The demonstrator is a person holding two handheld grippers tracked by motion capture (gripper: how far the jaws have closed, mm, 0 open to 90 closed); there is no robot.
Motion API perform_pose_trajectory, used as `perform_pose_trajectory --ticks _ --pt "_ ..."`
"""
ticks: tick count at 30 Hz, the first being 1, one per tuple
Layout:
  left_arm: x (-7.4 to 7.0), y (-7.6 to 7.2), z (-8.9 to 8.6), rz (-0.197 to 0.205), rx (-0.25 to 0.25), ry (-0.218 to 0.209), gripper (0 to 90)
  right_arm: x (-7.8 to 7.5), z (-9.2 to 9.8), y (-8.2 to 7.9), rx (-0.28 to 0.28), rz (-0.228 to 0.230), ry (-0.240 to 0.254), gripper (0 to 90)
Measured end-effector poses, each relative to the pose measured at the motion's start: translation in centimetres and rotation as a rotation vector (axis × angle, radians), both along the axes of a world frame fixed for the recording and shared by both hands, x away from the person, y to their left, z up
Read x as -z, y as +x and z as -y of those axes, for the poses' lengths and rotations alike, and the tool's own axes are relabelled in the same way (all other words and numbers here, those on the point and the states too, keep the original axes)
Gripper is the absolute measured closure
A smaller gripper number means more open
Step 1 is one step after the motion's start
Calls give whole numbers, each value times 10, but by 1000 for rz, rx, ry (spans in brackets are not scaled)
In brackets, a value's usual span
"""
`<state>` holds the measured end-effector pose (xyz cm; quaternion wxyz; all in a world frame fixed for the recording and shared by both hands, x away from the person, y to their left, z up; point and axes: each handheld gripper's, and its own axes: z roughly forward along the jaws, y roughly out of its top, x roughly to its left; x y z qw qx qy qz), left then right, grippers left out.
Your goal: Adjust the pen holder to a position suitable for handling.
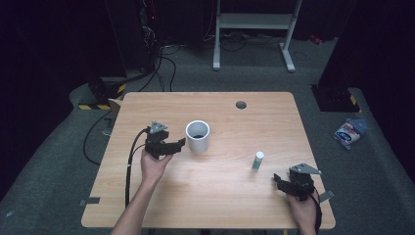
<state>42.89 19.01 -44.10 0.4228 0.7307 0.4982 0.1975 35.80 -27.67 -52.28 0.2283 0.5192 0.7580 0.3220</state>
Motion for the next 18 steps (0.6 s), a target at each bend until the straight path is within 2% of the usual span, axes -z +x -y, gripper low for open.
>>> perform_pose_trajectory --ticks 2,8,18 --pt "-1 4 2 -1 -5 14 239 0 0 0 0 0 0 322" --pt "-6 11 7 13 -13 8 250 0 0 0 0 0 0 322" --pt "-2 27 22 1 -7 31 324 0 0 0 0 0 0 321"
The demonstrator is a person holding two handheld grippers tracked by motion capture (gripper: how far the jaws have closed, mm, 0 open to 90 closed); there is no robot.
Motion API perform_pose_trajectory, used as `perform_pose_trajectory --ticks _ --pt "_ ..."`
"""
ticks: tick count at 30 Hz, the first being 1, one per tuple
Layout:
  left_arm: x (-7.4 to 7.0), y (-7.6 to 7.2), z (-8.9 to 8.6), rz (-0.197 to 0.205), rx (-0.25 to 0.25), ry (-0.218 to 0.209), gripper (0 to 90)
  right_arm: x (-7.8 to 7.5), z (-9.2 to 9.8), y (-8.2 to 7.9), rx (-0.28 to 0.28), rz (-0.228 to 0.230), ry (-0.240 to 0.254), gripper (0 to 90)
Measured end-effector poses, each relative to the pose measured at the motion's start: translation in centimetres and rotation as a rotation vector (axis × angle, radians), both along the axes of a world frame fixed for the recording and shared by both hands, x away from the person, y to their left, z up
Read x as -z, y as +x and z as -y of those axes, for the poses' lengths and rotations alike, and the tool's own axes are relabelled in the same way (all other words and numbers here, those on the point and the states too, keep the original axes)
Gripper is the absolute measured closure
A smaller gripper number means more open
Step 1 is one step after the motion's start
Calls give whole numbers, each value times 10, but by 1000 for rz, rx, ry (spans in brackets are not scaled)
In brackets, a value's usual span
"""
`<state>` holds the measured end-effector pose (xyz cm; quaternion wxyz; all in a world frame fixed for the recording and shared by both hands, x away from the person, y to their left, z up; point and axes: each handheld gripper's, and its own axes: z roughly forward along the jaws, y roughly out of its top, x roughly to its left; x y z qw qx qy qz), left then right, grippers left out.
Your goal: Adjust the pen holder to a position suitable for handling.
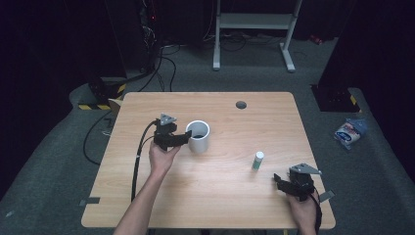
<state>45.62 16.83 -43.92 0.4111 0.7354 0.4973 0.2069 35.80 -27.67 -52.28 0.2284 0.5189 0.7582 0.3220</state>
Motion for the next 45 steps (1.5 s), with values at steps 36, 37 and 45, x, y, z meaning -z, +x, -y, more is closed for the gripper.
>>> perform_pose_trajectory --ticks 36,37,45 --pt "11 0 15 -22 50 12 580 0 0 0 0 0 1 321" --pt "11 -1 15 -21 54 16 580 0 0 0 0 0 1 322" --pt "12 -12 16 -25 64 0 581 0 0 0 0 0 0 321"
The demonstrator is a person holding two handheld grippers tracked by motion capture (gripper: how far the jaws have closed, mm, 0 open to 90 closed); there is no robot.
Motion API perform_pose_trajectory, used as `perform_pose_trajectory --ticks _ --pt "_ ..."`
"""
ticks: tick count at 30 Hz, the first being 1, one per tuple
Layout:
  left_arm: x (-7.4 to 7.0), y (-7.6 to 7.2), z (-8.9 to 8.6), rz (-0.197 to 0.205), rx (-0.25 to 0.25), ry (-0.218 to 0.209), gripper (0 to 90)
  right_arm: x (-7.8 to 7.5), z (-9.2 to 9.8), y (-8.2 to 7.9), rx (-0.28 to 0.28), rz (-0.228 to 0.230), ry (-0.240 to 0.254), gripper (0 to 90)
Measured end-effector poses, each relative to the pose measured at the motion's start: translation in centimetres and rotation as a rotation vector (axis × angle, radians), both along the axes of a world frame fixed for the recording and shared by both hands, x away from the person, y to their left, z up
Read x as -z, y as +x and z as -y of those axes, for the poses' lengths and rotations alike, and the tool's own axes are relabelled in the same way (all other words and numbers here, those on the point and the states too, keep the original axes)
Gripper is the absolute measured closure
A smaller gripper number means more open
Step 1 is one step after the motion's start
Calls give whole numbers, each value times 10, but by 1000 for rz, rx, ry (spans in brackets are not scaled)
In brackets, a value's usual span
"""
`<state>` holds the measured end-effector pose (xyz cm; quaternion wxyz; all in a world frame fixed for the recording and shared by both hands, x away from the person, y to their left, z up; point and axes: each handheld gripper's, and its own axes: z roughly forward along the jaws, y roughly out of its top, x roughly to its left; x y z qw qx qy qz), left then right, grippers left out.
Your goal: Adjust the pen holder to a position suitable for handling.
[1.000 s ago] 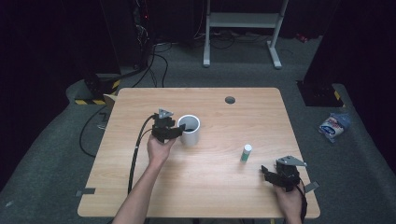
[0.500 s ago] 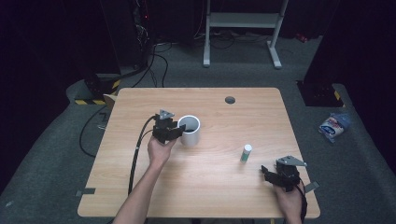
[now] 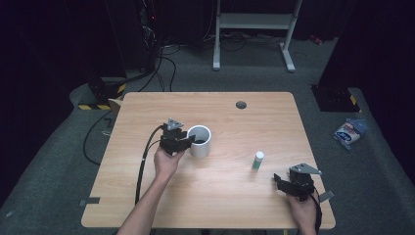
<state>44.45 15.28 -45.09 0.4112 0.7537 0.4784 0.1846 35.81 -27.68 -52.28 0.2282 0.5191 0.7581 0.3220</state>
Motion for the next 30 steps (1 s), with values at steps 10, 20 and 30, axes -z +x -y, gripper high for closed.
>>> perform_pose_trajectory --ticks 10,20,30 --pt "2 -15 3 -4 17 -31 581 0 0 0 0 0 0 321" --pt "3 -31 6 -7 21 -44 575 0 0 0 0 0 0 321" --pt "5 -44 14 -7 47 -29 572 0 0 0 0 0 0 321"
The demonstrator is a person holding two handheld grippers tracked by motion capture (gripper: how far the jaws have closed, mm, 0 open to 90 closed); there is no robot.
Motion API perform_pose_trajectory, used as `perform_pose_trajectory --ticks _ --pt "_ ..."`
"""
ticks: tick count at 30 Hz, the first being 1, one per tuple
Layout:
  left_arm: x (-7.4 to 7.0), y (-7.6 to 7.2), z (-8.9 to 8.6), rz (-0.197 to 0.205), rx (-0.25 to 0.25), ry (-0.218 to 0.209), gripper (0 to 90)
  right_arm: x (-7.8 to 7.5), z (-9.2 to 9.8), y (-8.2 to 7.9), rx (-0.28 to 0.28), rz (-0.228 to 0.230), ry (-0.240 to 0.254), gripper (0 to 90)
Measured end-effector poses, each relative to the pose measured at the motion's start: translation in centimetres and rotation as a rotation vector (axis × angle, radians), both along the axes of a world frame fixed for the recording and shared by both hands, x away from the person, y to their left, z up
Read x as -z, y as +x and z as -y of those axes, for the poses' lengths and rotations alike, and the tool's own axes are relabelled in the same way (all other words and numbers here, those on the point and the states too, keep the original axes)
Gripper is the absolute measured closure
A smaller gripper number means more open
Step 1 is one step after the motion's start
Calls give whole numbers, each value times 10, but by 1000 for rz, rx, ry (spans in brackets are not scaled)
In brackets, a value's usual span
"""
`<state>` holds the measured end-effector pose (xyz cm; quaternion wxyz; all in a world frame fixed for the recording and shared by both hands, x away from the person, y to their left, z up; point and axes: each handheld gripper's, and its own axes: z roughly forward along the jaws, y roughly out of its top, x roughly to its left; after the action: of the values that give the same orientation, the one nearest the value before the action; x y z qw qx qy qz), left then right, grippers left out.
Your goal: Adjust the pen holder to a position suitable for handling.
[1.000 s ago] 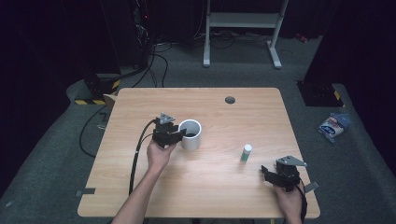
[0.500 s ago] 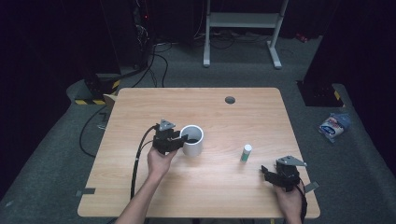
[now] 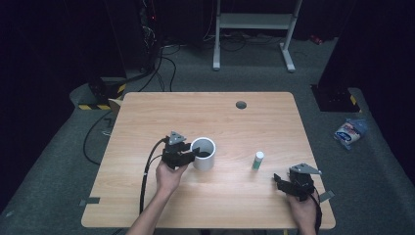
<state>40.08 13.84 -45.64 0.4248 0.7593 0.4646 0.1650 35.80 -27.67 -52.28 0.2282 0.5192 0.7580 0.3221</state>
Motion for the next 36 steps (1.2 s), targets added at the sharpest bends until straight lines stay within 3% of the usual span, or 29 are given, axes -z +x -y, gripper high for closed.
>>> perform_pose_trajectory --ticks 4,12,26,28,32,36 --pt "2 -5 5 6 16 24 570 0 0 0 0 0 0 321" --pt "2 -15 8 11 35 30 570 0 0 0 -2 2 -1 321" --pt "3 -28 12 -4 78 10 565 0 0 0 -3 2 -1 321" --pt "4 -29 13 -3 85 9 546 0 0 0 -3 3 -1 321" --pt "6 -29 12 -3 88 -9 406 0 0 0 2 0 0 321" --pt "6 -30 10 -6 83 -31 351 0 0 0 1 0 0 321"
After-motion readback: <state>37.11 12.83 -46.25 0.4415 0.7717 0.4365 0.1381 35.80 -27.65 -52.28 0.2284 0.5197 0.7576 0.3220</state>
